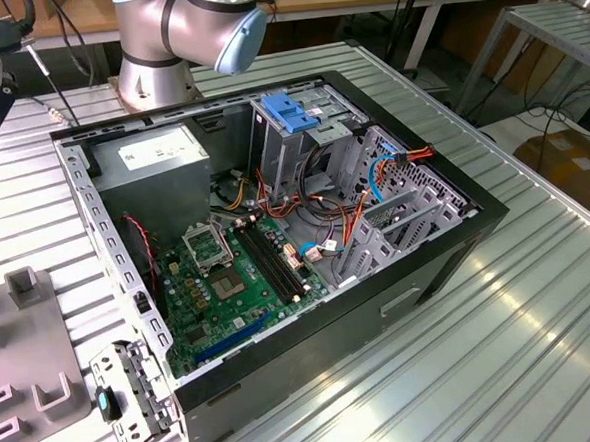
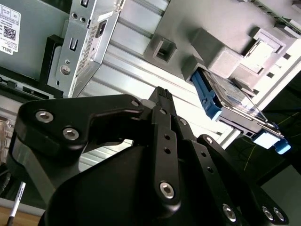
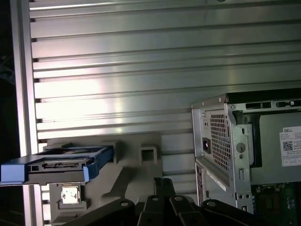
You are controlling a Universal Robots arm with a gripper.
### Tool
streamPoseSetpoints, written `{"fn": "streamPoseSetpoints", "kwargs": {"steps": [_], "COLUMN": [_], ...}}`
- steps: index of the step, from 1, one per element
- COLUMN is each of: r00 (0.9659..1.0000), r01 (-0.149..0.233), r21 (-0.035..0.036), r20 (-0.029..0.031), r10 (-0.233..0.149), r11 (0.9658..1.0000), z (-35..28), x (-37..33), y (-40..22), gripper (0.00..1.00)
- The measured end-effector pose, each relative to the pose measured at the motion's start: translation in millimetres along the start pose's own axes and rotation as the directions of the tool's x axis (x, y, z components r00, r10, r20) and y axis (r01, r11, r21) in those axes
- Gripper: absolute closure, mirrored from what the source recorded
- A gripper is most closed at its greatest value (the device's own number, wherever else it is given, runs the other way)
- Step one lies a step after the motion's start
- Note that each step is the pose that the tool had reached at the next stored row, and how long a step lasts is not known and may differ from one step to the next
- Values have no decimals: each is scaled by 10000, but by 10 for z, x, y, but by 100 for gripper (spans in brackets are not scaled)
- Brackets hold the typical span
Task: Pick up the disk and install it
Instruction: 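Reach for the disk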
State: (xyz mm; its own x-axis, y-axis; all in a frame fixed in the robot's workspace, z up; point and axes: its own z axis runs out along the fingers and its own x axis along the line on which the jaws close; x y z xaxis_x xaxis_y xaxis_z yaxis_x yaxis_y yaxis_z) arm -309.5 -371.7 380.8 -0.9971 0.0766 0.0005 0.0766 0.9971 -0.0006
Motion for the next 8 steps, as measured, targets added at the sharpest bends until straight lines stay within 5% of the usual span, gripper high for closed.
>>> {"fn": "streamPoseSetpoints", "kwargs": {"steps": [8], "r00": [10000], "r01": [0], "r21": [1], "r20": [-17], "r10": [0], "r11": [10000], "z": [12], "x": [134], "y": [-10], "gripper": [89]}}
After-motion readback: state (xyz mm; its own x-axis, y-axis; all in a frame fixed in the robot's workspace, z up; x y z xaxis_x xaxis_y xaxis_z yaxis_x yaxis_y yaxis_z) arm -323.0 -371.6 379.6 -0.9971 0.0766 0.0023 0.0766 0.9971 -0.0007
